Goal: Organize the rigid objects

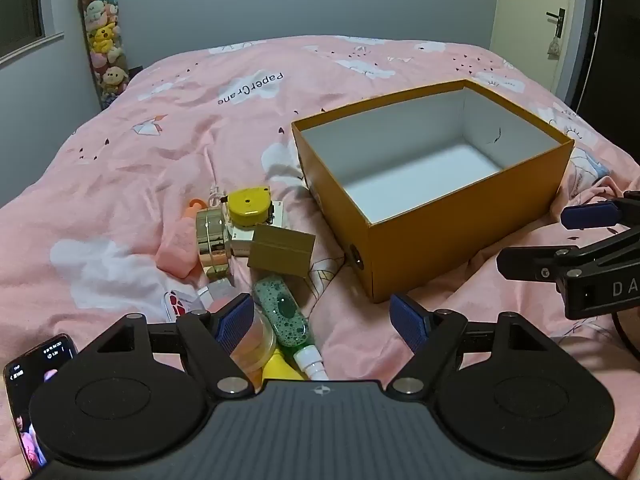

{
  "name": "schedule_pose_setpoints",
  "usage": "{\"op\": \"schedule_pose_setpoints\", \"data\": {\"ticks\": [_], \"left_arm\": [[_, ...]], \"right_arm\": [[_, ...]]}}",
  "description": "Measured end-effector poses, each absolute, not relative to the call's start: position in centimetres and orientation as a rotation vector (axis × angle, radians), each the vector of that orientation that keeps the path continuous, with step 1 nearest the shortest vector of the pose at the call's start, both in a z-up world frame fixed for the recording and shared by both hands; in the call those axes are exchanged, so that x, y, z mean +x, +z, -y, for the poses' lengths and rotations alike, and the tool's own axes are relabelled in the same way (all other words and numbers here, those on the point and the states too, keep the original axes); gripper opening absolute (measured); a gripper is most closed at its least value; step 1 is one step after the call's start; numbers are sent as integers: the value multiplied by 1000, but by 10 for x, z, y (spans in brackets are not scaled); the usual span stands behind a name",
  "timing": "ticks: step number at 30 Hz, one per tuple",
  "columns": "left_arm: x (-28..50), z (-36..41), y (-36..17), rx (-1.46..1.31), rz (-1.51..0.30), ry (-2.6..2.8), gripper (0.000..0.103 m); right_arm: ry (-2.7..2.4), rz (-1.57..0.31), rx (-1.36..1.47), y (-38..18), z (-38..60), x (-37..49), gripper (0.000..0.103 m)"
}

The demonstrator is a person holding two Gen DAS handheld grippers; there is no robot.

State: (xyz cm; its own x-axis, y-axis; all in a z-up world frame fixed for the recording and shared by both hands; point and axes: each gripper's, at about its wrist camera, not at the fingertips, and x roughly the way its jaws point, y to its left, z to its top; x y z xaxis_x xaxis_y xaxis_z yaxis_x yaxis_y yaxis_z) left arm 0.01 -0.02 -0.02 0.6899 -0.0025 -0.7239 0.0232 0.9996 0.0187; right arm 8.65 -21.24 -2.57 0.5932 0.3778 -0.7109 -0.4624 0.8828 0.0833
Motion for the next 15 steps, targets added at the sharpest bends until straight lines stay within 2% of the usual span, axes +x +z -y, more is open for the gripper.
{"op": "schedule_pose_setpoints", "data": {"ticks": [15], "left_arm": [[3,0,-7,20,-863,-11,91]], "right_arm": [[469,-825,-150,-33,207,88,100]]}}
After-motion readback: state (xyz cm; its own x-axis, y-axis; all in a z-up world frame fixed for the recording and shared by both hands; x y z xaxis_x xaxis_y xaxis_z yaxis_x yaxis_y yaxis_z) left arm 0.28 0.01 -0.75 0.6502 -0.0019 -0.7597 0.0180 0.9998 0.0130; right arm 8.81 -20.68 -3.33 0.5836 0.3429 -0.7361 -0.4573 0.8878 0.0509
